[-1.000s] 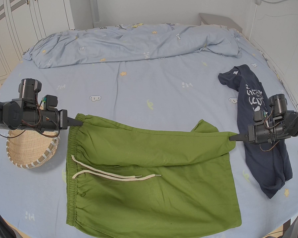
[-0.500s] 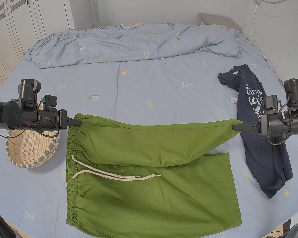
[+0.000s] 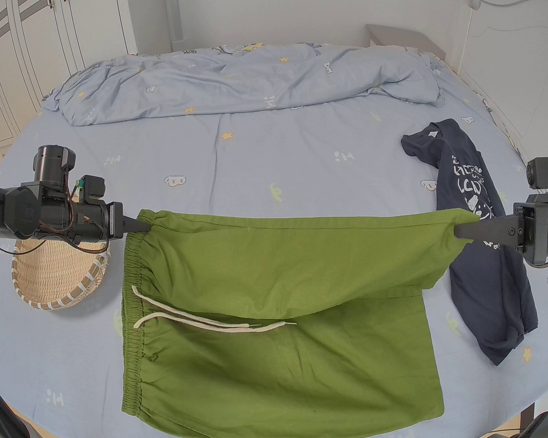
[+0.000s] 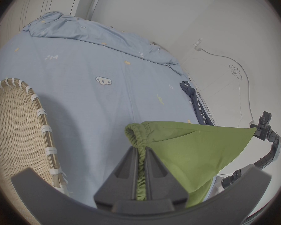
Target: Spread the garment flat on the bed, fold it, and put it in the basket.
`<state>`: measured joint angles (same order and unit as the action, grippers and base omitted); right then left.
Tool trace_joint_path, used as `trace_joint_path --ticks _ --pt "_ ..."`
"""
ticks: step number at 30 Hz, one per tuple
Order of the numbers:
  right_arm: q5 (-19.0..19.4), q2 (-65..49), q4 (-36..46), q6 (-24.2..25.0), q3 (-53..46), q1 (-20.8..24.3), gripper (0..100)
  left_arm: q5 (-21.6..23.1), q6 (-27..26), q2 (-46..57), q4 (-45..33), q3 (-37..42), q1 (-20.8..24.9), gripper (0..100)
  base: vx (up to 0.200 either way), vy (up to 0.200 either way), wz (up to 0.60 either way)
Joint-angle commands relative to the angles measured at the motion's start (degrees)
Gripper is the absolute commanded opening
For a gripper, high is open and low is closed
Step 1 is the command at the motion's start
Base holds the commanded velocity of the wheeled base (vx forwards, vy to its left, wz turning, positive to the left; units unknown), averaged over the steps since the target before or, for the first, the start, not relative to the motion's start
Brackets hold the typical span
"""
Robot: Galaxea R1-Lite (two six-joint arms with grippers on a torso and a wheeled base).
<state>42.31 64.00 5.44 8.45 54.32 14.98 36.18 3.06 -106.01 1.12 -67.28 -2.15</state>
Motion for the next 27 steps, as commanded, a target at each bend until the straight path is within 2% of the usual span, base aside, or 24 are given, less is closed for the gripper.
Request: trace_joint_path --ticks 1,5,8,14,22,27 --pt "-0.13 0.25 -0.08 0.08 0.61 -0.3 0 -0.06 0.02 0.01 0.02 0.04 0.04 0 0.0 0.0 0.0" --pt "-0.13 4.38 -0.08 0.08 1.4 -1.97 0 -0.06 -0.07 0.01 0.02 0.04 0.04 0 0.0 0.0 0.0" --pt "-0.21 11.76 -0.34 0.08 2.98 -4.7 0 -0.23 -0.16 0.01 0.02 0.13 0.04 0 0.0 0.0 0.0" --pt "-0.65 22.22 -0.6 0.25 5.8 -7.34 0 -0.32 -0.16 -0.16 0.02 0.13 -0.4 0 0.0 0.0 0.0" --pt "-0.83 25.74 -5.96 0.87 8.61 -9.01 0 -0.32 0.02 -0.43 1.69 -0.13 -1.37 0 0.0 0.0 0.0" --pt "-1.71 31.8 -2.62 1.31 19.24 -10.76 0 -0.41 0.02 -0.34 3.45 -0.22 -3.04 0 0.0 0.0 0.0"
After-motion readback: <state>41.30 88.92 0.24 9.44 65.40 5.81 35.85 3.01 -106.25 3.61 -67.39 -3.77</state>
